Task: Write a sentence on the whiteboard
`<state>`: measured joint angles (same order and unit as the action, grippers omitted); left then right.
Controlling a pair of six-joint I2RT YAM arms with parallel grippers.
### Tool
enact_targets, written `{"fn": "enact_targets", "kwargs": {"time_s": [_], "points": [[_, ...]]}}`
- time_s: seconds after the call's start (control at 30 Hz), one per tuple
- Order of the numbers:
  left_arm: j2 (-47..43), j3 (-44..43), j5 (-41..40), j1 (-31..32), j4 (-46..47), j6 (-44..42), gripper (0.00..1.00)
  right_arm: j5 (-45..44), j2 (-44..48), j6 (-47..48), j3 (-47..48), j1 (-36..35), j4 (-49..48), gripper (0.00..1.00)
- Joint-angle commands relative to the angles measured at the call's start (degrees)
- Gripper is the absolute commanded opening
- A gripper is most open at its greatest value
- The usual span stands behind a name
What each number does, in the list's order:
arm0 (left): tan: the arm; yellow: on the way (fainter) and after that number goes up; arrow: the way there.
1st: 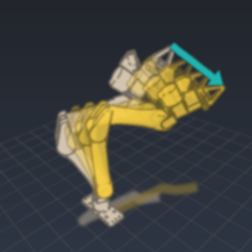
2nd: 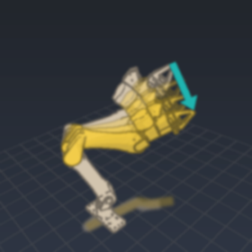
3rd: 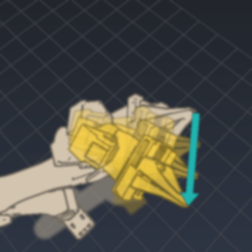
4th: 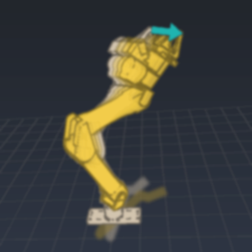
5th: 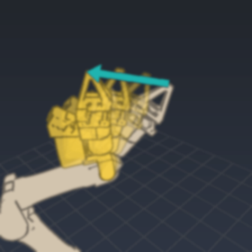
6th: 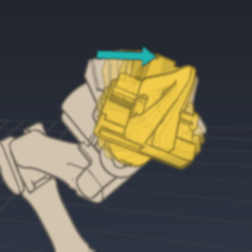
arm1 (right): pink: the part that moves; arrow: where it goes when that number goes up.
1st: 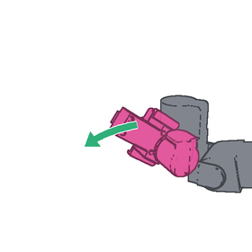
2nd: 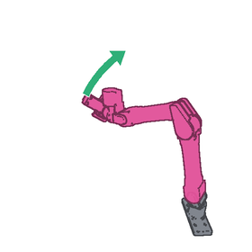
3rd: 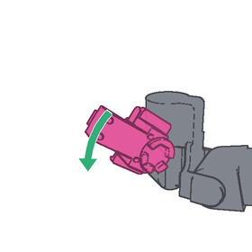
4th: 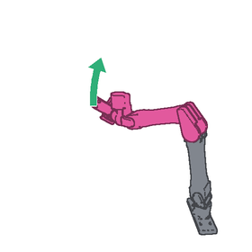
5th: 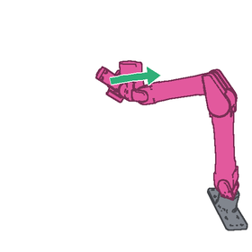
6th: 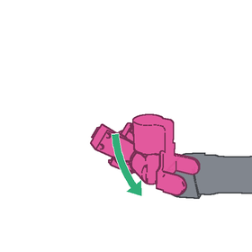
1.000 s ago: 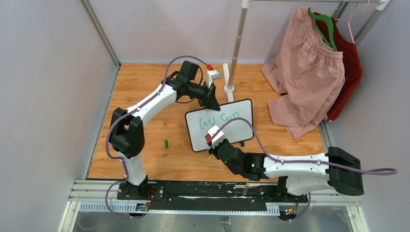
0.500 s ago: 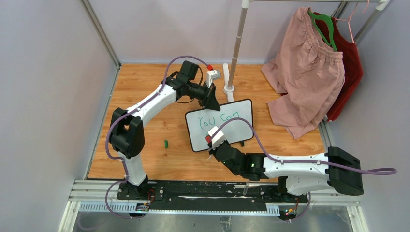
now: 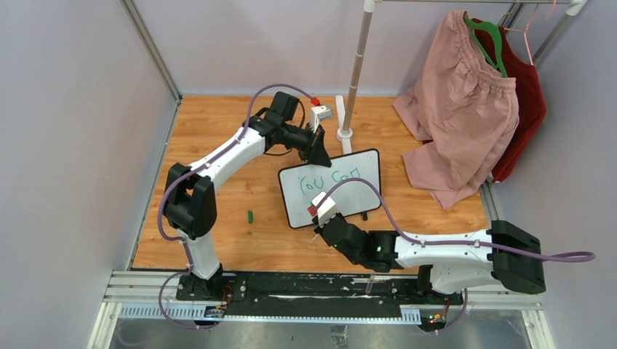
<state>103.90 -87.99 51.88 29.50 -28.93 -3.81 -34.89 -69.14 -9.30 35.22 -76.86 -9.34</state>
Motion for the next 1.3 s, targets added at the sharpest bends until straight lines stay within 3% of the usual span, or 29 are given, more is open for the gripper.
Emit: {"fn": "enact_targets", "kwargs": {"time_s": [0.0,0.6,1.27], "points": [[-2.55,0.74,-0.39,0.21,0.32,1.19,0.00,-1.37,-0.65,-0.56,2.13,0.22,0.32,0.00],[-2.84,1.12,-0.40,0.21,0.80,1.49,0.00,-0.62,-4.01,2.19,6.06,0.35,-0.73,0.00],[-3.16,1.23,-0.46,0.20,1.01,1.62,0.00,0.12,-3.40,-0.41,4.03,0.31,4.35,0.00]]}}
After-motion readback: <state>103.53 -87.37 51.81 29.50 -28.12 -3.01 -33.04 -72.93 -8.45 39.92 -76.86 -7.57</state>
